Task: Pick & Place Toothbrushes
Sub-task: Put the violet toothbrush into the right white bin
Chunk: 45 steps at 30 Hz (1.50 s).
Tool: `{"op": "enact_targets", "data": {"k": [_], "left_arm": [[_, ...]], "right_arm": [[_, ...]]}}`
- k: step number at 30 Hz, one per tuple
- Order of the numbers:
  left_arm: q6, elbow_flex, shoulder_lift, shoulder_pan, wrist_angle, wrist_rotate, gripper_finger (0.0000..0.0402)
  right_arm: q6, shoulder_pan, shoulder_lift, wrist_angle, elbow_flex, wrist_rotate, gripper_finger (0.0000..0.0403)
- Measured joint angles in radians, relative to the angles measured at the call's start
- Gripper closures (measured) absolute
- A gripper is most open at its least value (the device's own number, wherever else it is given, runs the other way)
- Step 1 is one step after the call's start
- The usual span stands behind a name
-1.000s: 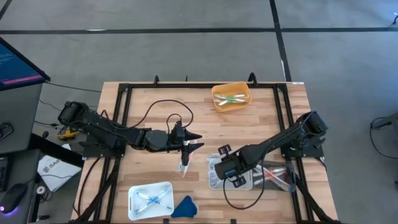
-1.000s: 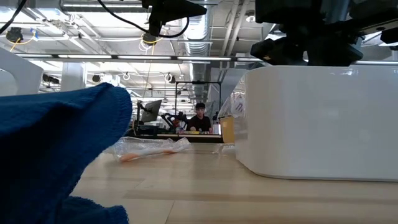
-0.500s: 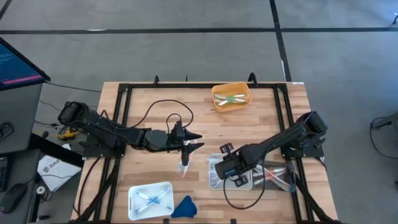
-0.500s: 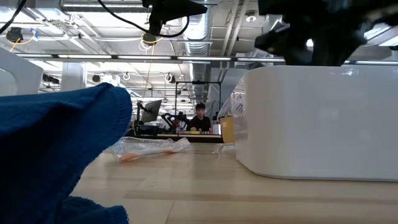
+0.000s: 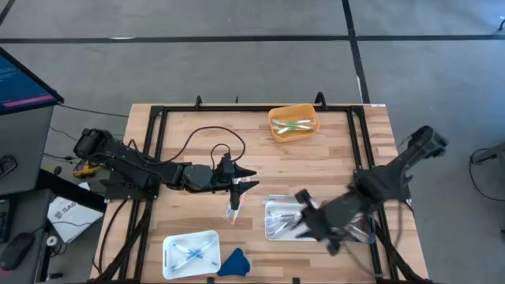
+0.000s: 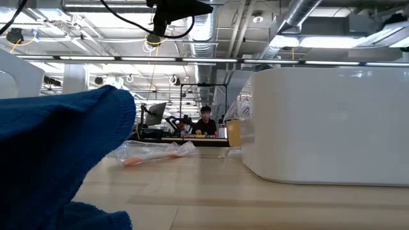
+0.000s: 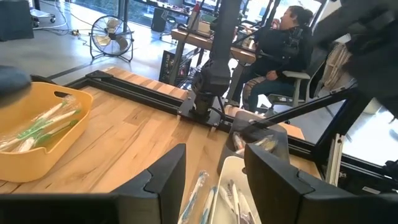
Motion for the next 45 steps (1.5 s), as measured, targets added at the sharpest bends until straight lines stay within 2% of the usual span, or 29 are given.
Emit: {"op": "enact_targets", "data": {"k": [5, 10, 17, 38, 45], "left_arm": [[0.000, 0.000, 0.000, 0.000, 0.002, 0.000, 0.0245], [0.000, 0.000, 0.000, 0.000, 0.005, 0.000, 0.0245], [0.000, 0.000, 0.000, 0.000, 0.006, 0.000, 0.0245], [0.000, 0.000, 0.000, 0.000, 0.014, 0.000, 0.0245], [0.000, 0.000, 0.000, 0.000, 0.018, 0.000, 0.0245]], "right_arm": [[-0.046, 0.074, -0.143, 0.157, -0.135, 0.001, 0.0301], [-0.032, 0.086, -0.253, 0.184, -0.219, 0.031, 0.0301], [-0.012, 0.070, -0.341, 0.204, -0.283, 0.070, 0.0301], [-0.003, 0.064, -0.339, 0.174, -0.282, 0.082, 0.0301], [0.013, 0.087, -0.229, 0.110, -0.281, 0.078, 0.0301]]}}
